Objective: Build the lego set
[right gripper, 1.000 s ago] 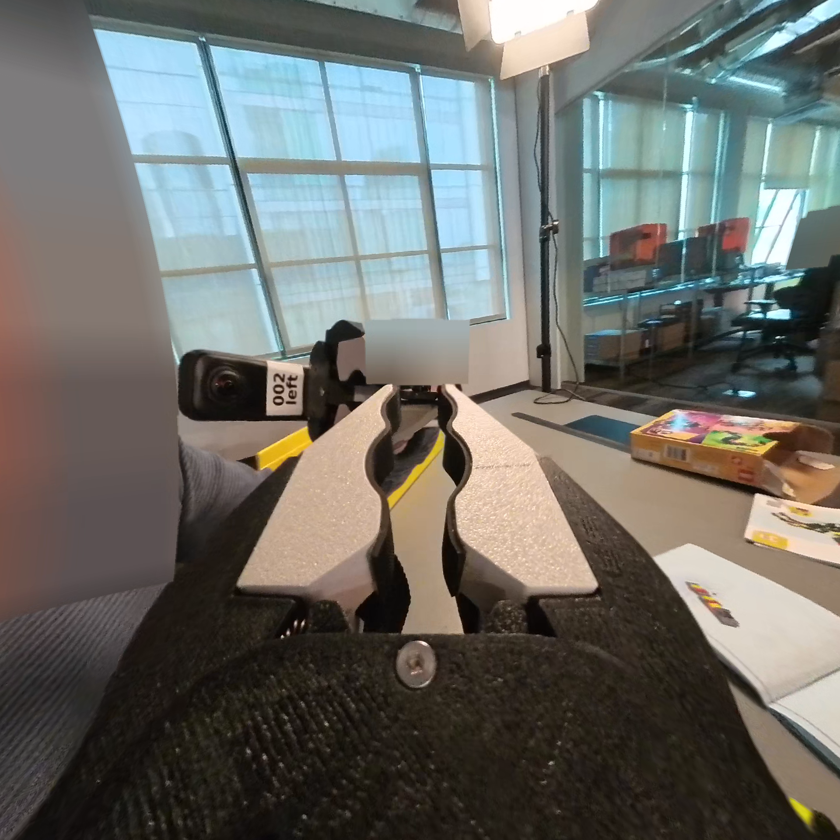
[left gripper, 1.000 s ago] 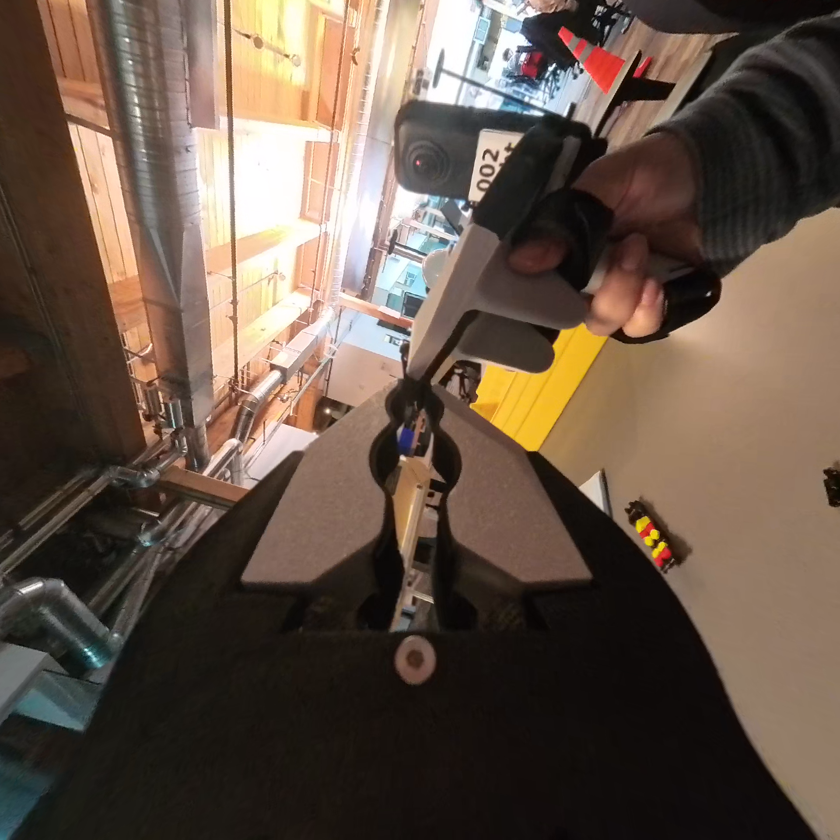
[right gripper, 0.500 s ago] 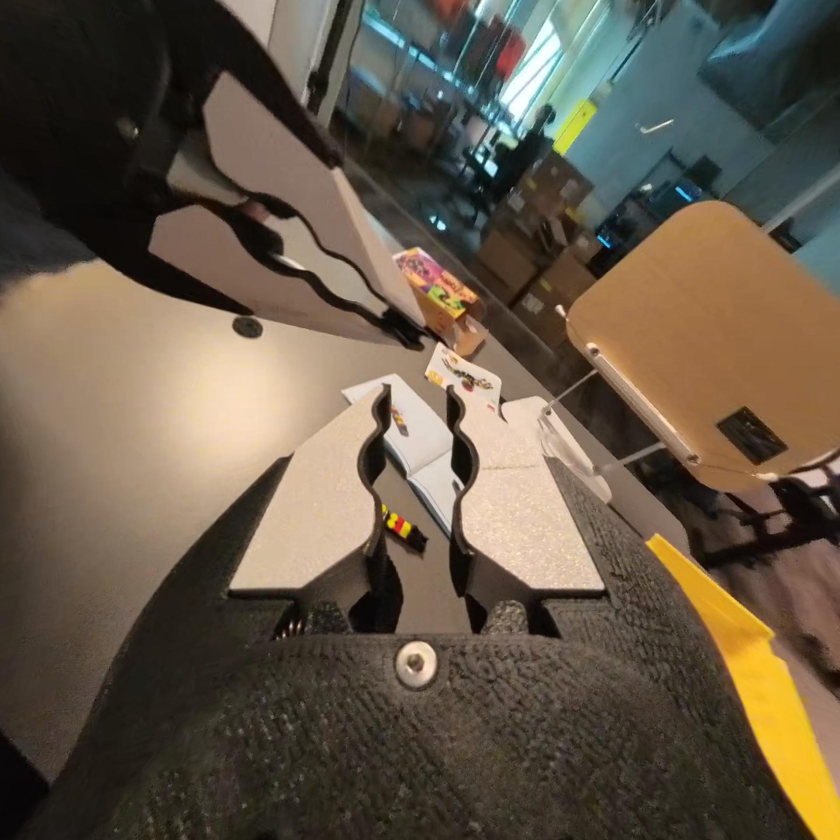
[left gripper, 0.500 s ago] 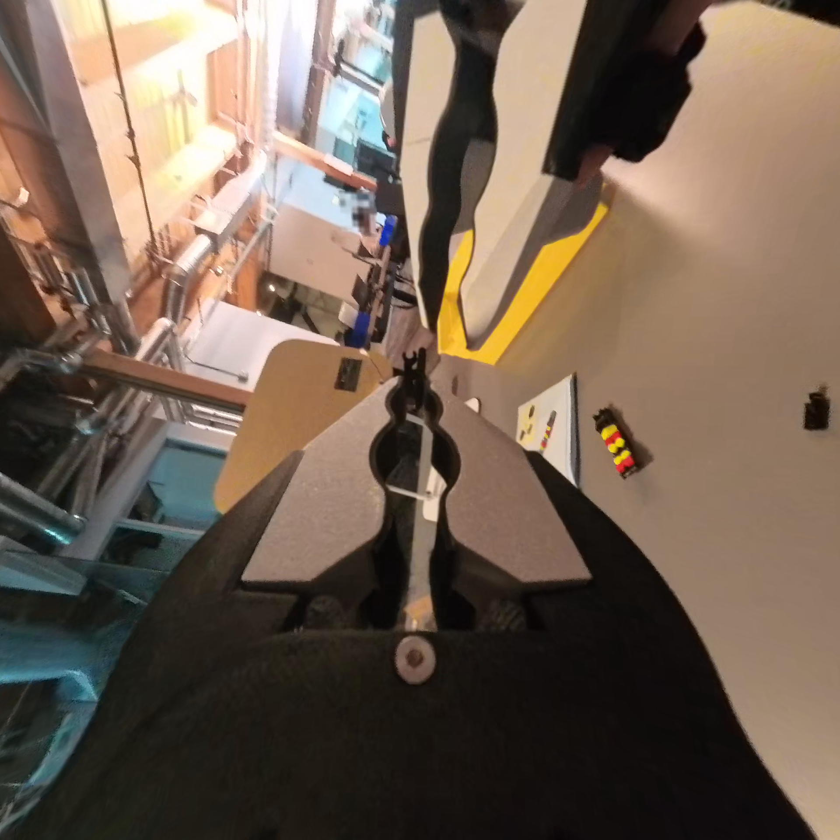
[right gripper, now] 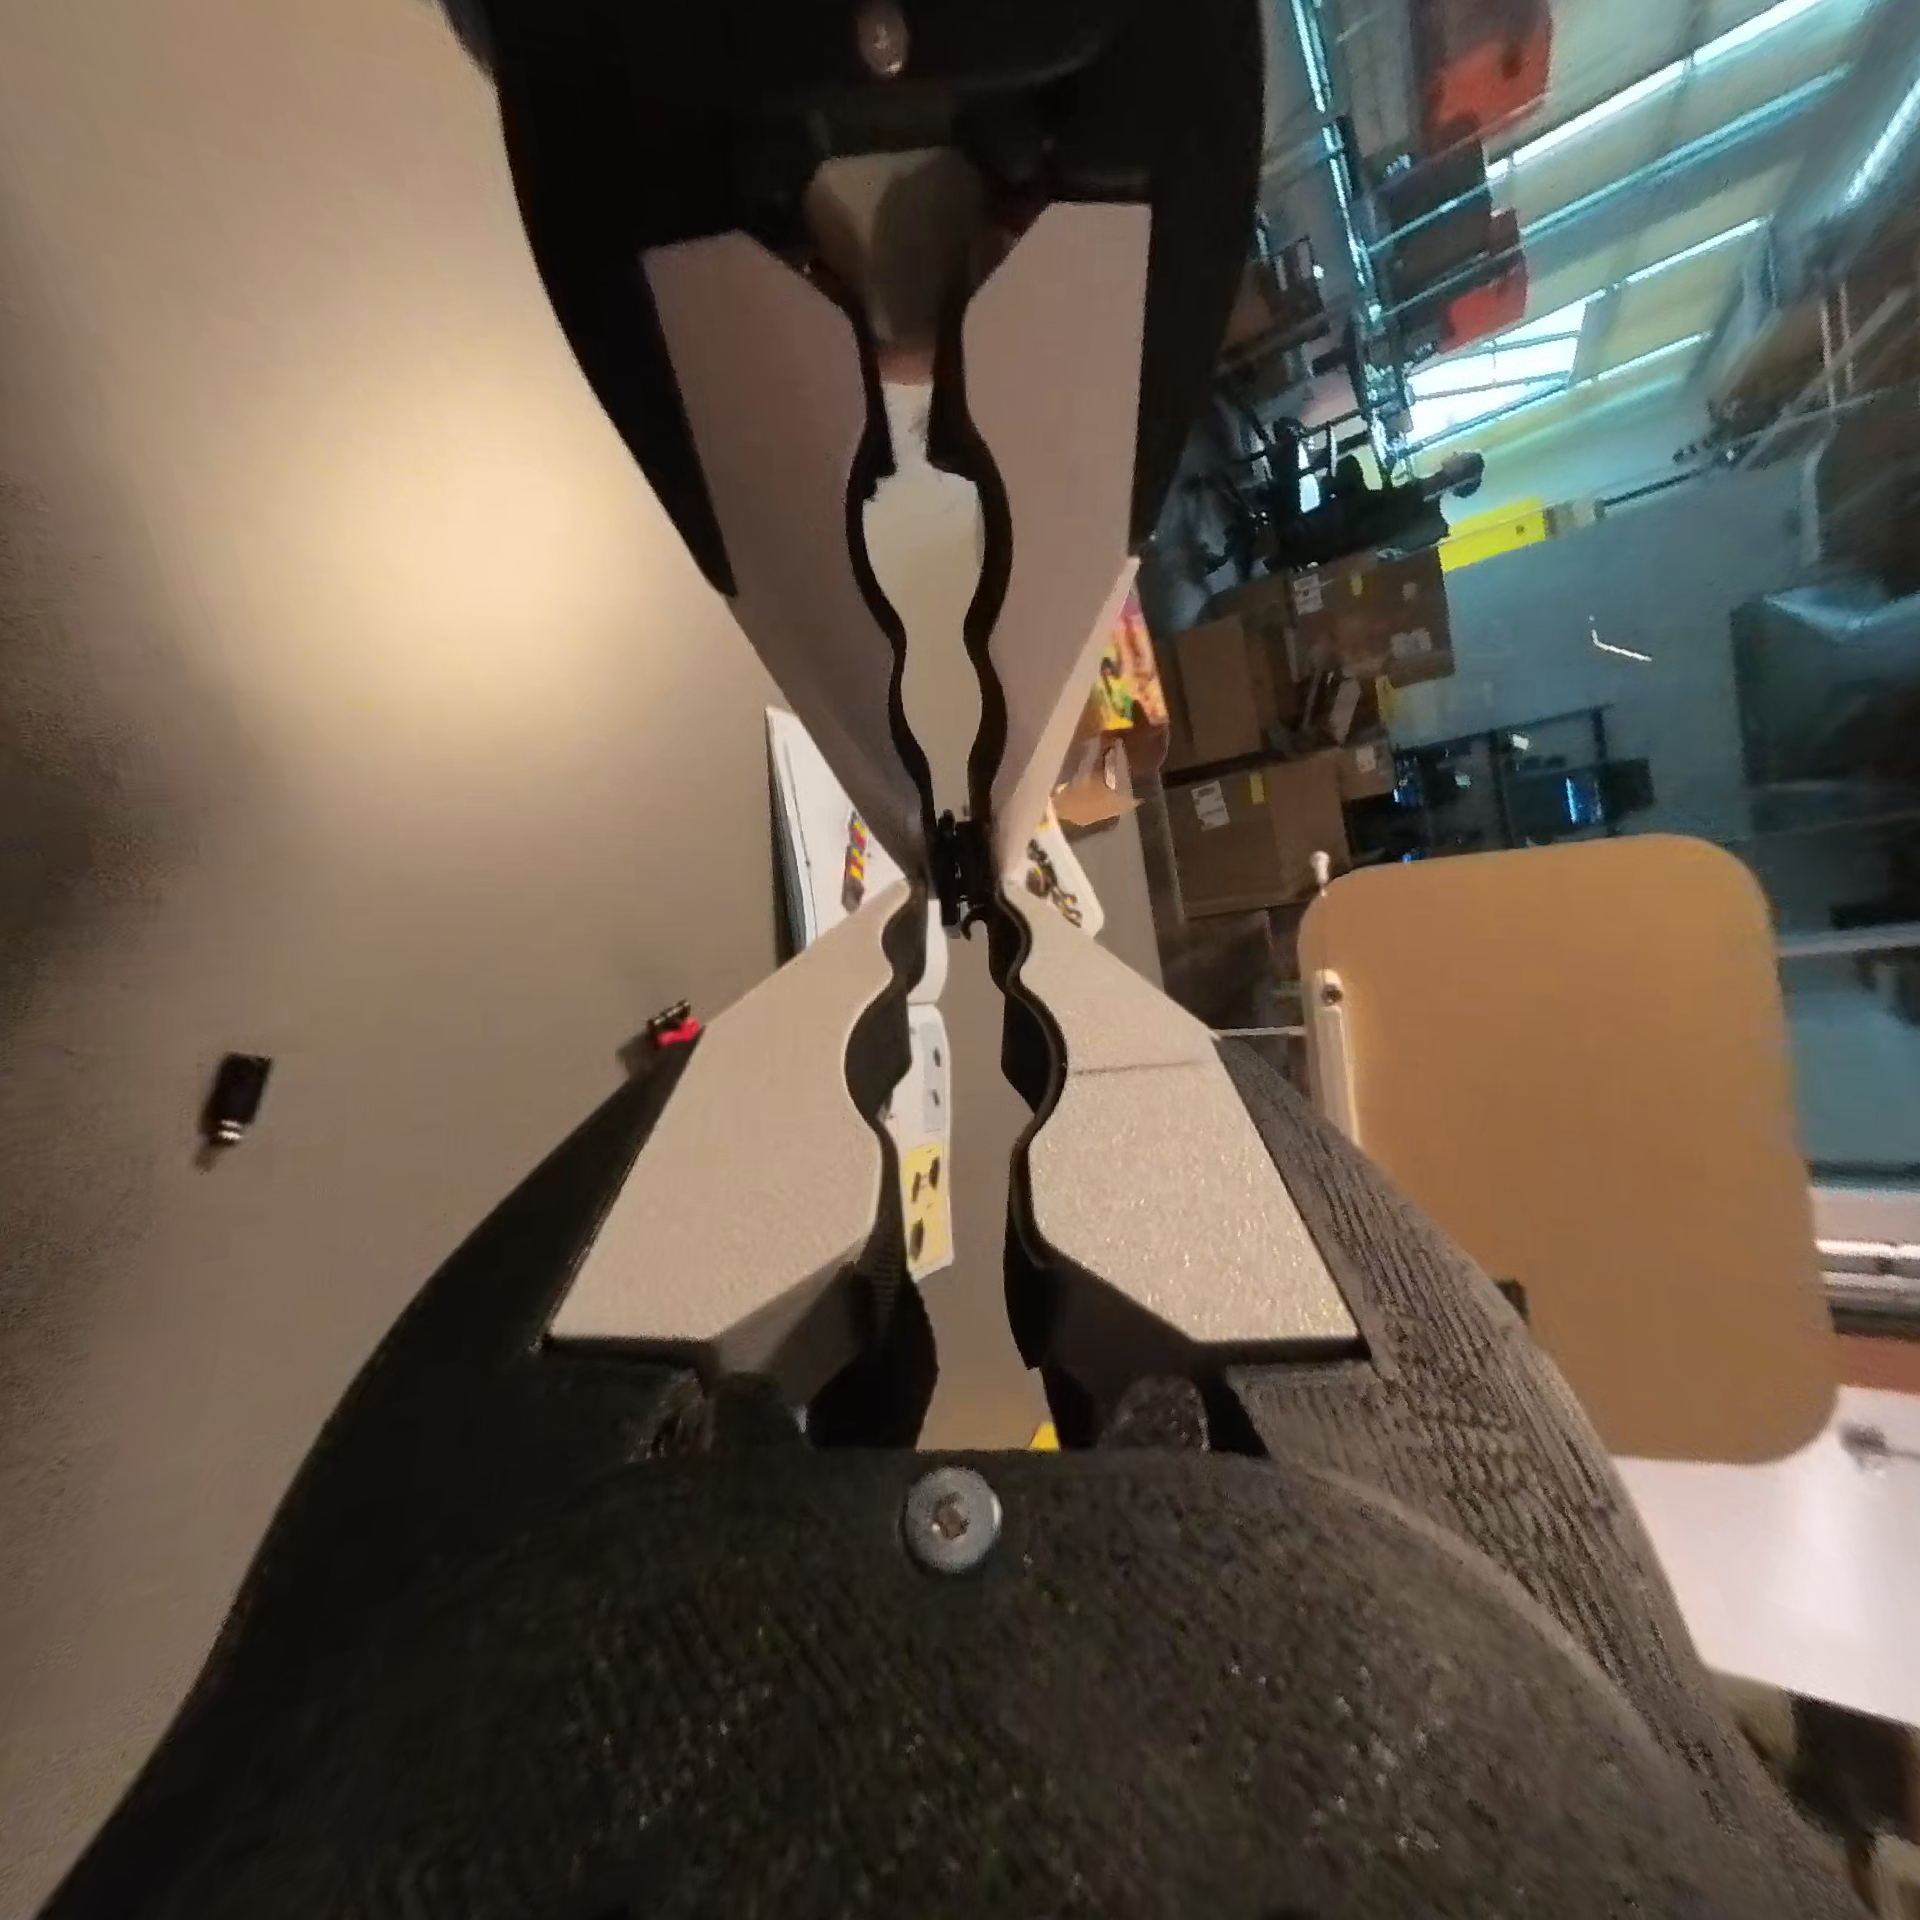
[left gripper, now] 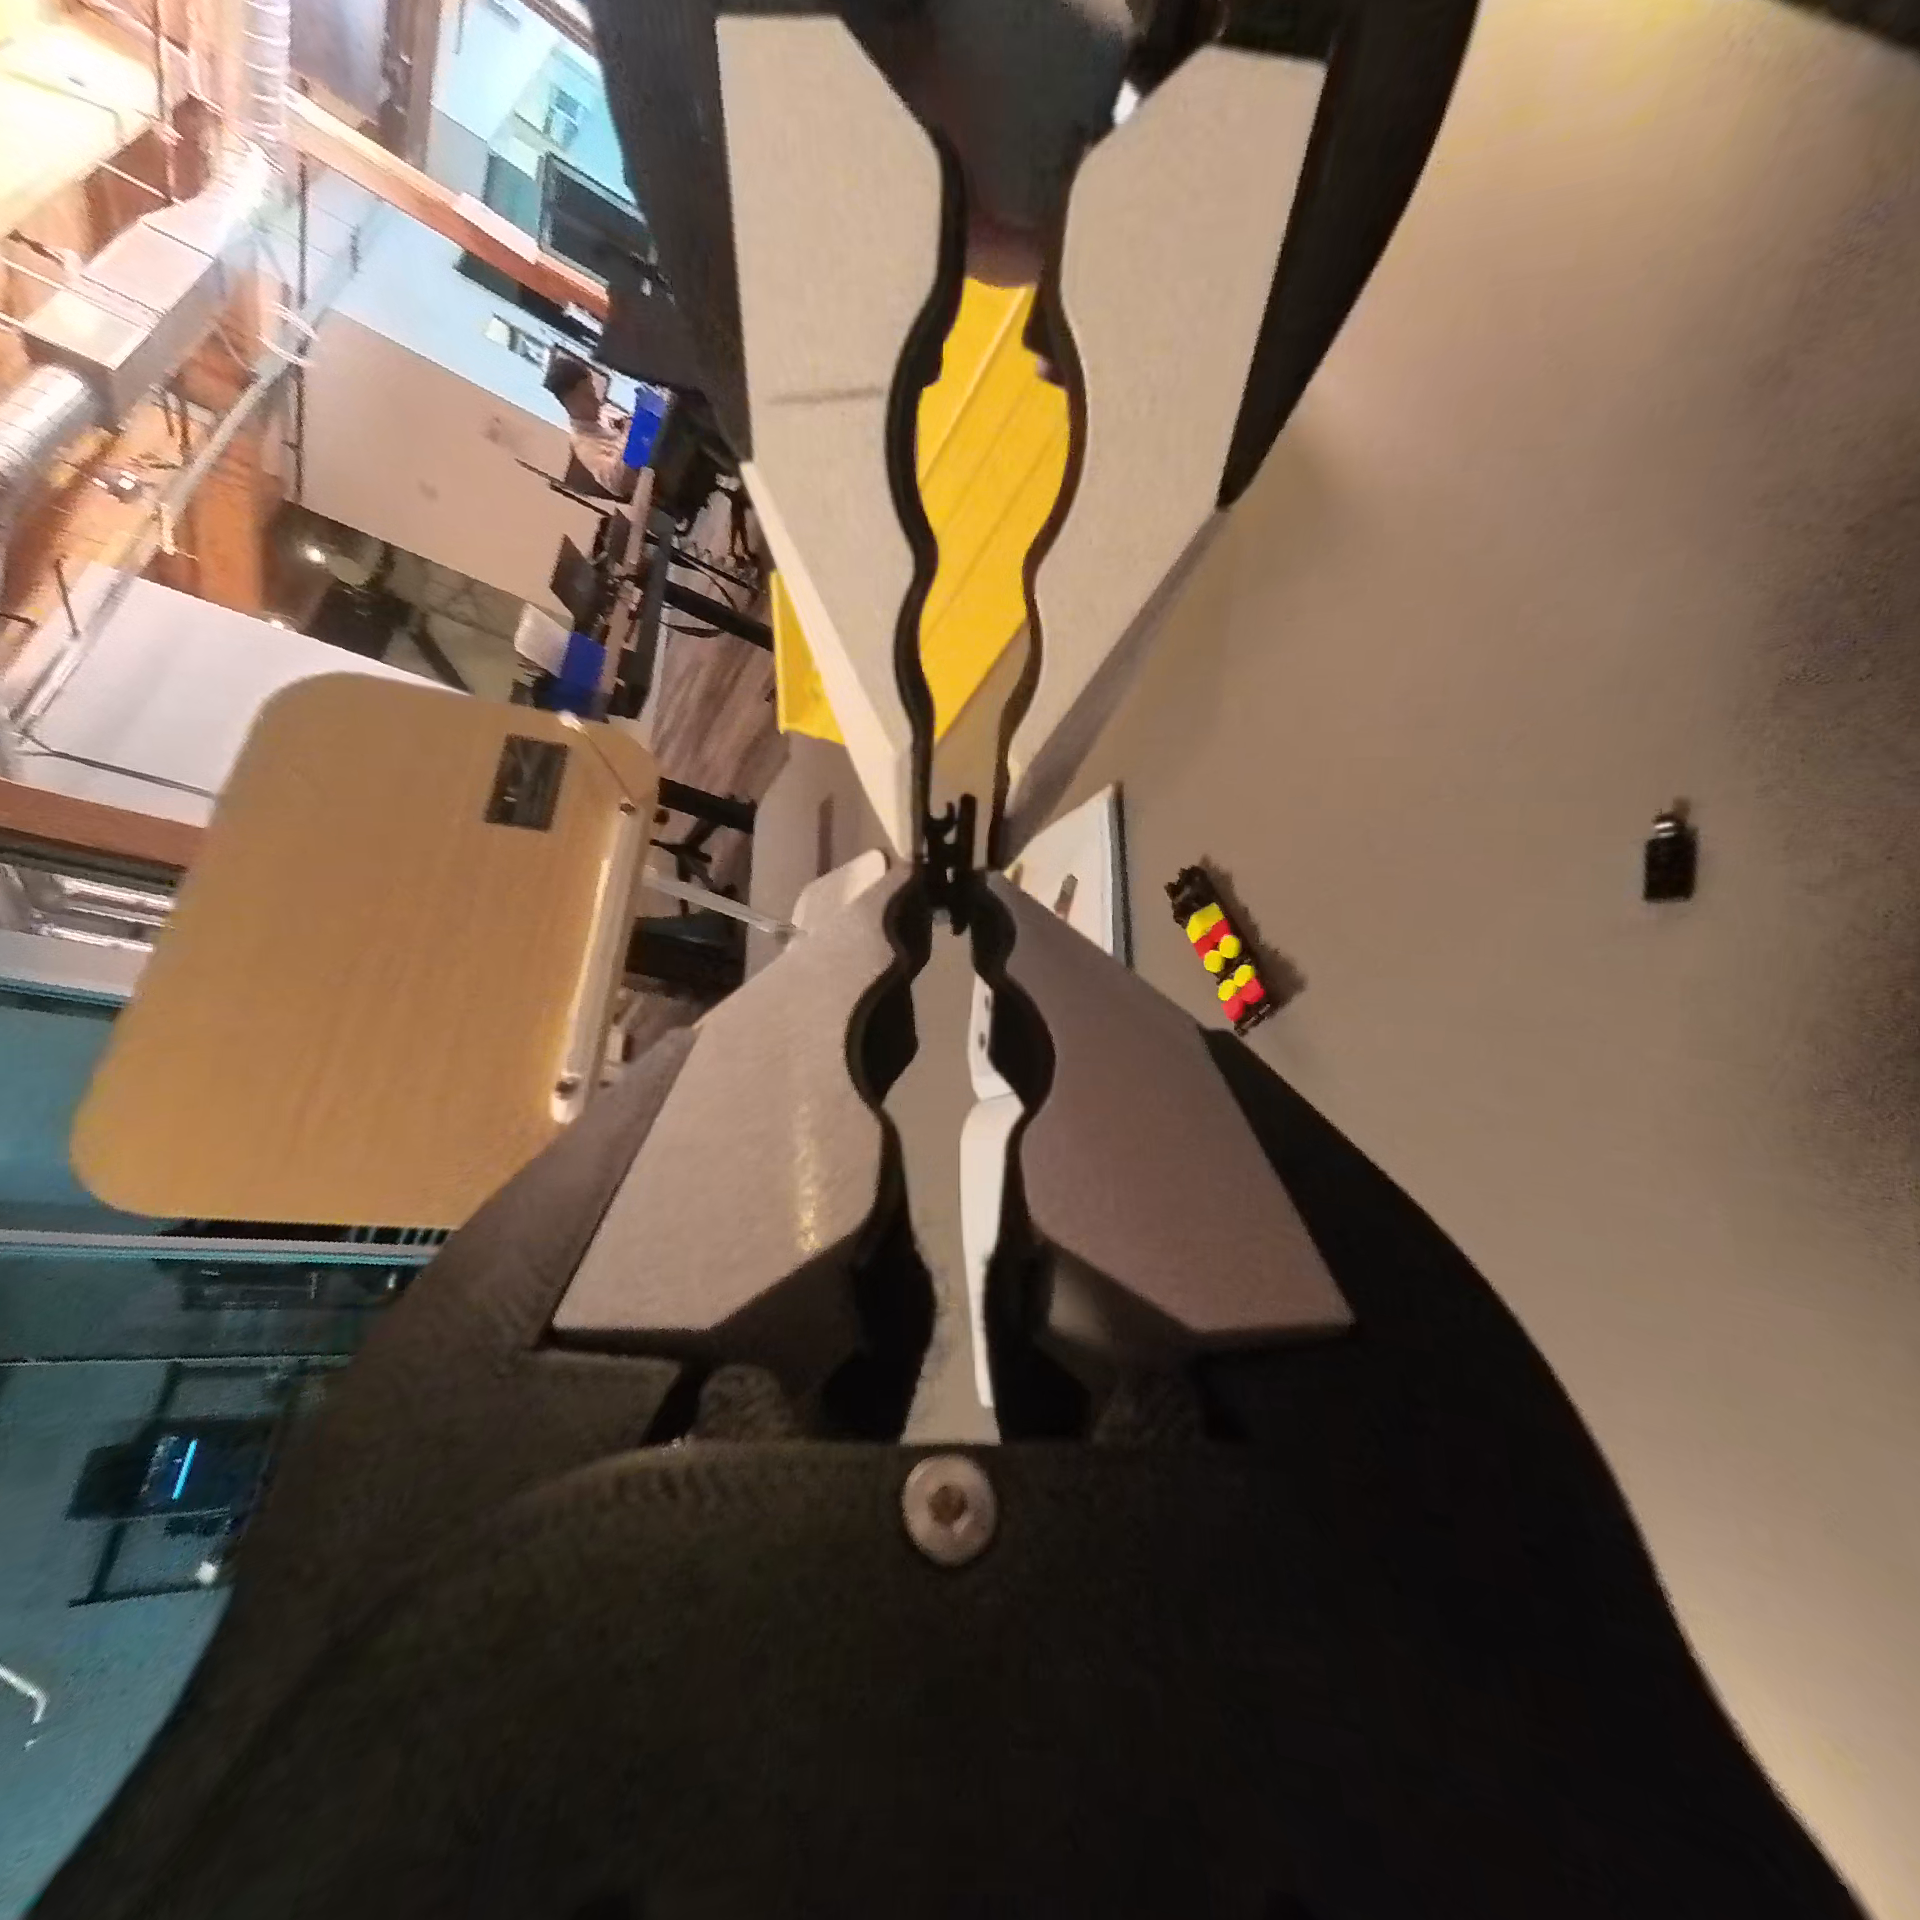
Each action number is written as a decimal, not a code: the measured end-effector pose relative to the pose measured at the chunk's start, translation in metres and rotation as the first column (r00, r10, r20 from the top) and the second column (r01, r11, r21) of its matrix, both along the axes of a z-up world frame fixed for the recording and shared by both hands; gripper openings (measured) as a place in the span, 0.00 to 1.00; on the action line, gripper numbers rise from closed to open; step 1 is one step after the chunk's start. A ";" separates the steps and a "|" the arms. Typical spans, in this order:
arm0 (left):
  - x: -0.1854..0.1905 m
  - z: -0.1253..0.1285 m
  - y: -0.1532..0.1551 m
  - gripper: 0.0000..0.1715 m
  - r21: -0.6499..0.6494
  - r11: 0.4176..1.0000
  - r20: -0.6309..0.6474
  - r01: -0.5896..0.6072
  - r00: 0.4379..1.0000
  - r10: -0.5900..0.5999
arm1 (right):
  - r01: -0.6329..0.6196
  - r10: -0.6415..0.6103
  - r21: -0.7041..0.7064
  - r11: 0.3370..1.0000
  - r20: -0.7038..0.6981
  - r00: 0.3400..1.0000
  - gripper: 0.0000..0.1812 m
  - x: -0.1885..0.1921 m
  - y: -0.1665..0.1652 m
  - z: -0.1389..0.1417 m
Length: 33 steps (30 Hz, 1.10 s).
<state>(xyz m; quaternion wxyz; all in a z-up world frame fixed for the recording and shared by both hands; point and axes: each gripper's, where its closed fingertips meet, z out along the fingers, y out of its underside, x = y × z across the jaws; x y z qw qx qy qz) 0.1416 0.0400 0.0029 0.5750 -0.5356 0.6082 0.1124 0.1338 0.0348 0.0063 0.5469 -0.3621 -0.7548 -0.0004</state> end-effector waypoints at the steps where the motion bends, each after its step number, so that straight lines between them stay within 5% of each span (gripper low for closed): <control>1: -0.001 -0.008 0.005 0.04 -0.013 1.000 -0.004 -0.004 1.000 0.004 | -0.012 0.012 0.005 1.000 0.015 1.000 0.05 -0.001 0.006 -0.008; 7: -0.007 -0.070 0.035 0.04 -0.201 0.977 0.001 -0.066 0.998 0.068 | -0.066 0.081 -0.142 0.988 0.102 0.991 0.04 -0.006 0.037 -0.073; 12: 0.002 -0.129 0.025 0.04 -0.473 0.877 0.074 -0.086 0.988 0.136 | -0.125 0.208 -0.422 0.898 0.156 0.965 0.04 0.004 0.025 -0.129; 17: 0.013 -0.152 0.007 0.04 -0.639 0.765 0.064 -0.078 0.986 0.154 | -0.125 0.296 -0.618 0.776 0.181 0.938 0.04 0.015 0.007 -0.150; 22: 0.018 -0.164 -0.002 0.04 -0.712 0.701 0.072 -0.050 0.987 0.143 | -0.105 0.324 -0.674 0.731 0.208 0.923 0.04 0.019 0.000 -0.162; 33: 0.017 -0.164 -0.002 0.04 -0.595 0.801 0.036 -0.066 0.993 0.109 | -0.156 0.303 -0.519 0.840 0.211 0.929 0.03 0.020 0.000 -0.162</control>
